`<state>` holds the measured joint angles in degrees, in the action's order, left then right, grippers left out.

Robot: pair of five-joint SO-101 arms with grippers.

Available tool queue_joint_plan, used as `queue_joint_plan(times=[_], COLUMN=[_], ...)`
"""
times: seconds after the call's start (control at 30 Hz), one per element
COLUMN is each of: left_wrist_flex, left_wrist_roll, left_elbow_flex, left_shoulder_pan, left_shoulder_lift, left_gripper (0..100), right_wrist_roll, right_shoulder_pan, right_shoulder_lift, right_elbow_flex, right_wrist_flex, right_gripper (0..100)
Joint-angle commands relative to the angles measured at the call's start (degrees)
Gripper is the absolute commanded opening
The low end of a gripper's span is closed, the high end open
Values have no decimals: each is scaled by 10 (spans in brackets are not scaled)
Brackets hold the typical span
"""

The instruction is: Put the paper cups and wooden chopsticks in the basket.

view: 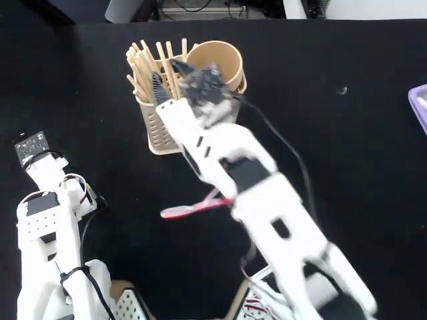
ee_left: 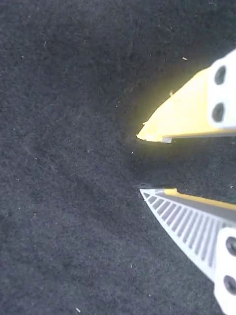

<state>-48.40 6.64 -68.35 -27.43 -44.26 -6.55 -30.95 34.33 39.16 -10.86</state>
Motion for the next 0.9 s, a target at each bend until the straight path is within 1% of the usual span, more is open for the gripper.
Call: queue_joint_plan(times=[0.0, 0.07, 0.13, 0.17, 0.2, 0.33, 0.47, 0.57, 0.7, 0.8, 0.87], left_wrist_flex=[6, 6, 10, 10, 10, 9, 4, 5, 4, 1, -25], left_wrist_roll=[-3, -3, -18, -37, -49, -36, -38, -39, -41, -82, -95], left_elbow_flex=[4, 4, 5, 6, 5, 6, -5, -42, -116, -182, -211], left_shoulder_pan=[0, 0, 5, 5, 5, 0, 1, 13, 74, 116, 135], left_shoulder_lift=[-9, -9, -9, -9, -9, -10, -43, -118, -257, -369, -449], left_gripper=[151, 104, 41, 24, 30, 29, 29, 29, 29, 30, 30], right_wrist_roll=[2, 2, 2, 2, 2, 2, 2, 2, 7, 7, 7], right_shoulder_pan=[9, 8, 8, 9, 14, 95, 178, 209, 212, 211, 210], right_shoulder_lift=[225, 307, 376, 408, 436, 512, 558, 568, 569, 574, 574], right_elbow_flex=[-22, -18, -15, -9, -1, 89, 220, 287, 349, 392, 422], right_wrist_flex=[-150, -206, -257, -280, -304, -375, -373, -366, -367, -366, -366], right_gripper=[87, 7, 21, 10, 10, 11, 11, 11, 11, 11, 11])
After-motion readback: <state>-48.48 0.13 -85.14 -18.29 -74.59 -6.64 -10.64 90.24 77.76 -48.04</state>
